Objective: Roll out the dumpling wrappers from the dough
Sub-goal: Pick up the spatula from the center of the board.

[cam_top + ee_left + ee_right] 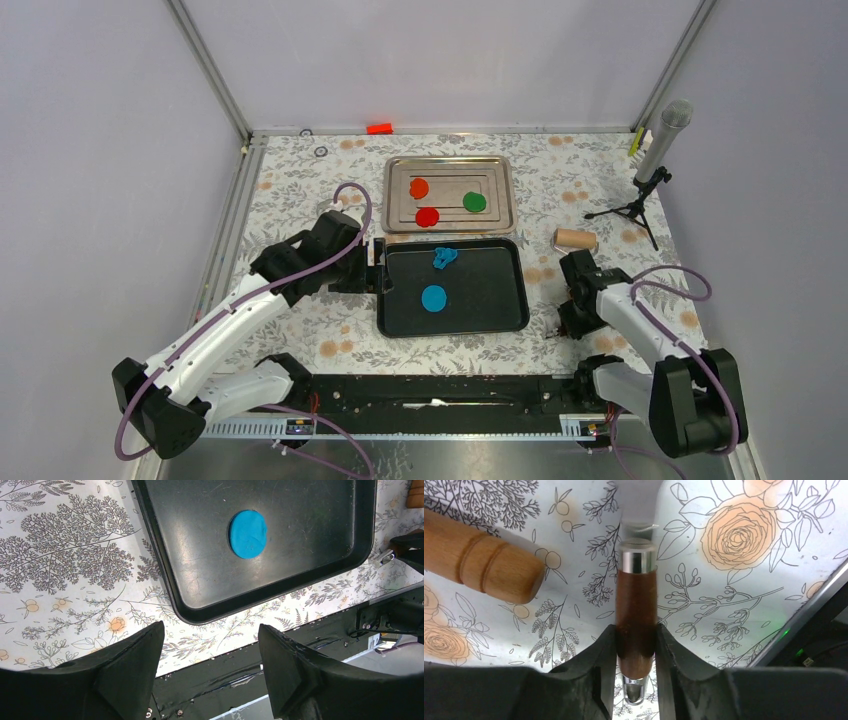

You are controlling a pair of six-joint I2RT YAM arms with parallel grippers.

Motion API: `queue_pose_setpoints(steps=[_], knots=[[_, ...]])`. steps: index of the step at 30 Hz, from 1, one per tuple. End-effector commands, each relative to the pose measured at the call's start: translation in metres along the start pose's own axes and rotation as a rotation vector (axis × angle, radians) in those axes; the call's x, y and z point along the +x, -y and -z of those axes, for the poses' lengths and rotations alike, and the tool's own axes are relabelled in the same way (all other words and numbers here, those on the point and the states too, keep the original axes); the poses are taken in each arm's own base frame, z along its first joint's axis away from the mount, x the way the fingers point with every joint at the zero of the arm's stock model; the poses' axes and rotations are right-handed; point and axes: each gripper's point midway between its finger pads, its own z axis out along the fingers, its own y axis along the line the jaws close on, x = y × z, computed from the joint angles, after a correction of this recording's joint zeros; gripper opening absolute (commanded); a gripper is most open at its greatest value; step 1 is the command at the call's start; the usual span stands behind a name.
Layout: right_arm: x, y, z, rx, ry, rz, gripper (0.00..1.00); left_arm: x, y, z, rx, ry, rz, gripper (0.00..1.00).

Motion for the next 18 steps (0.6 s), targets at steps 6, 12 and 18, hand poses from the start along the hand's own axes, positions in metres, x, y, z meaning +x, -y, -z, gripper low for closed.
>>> queue_pose_setpoints(steps=[6, 12, 18], knots=[[-0.013, 0.000, 0.013, -0.115, 0.061, -0.107, 0.00, -0.010, 0.007, 0.006, 0.030, 0.043, -0.011, 0.74], [-0.012, -0.042, 0.053, -0.531, 0.073, 0.086, 0.00, -0.029, 0.002, 0.015, -0.043, 0.080, -0.011, 0.74], [-0.008, -0.075, 0.110, -0.869, 0.101, 0.228, 0.00, -0.058, 0.009, 0.032, -0.061, 0.154, 0.006, 0.72]])
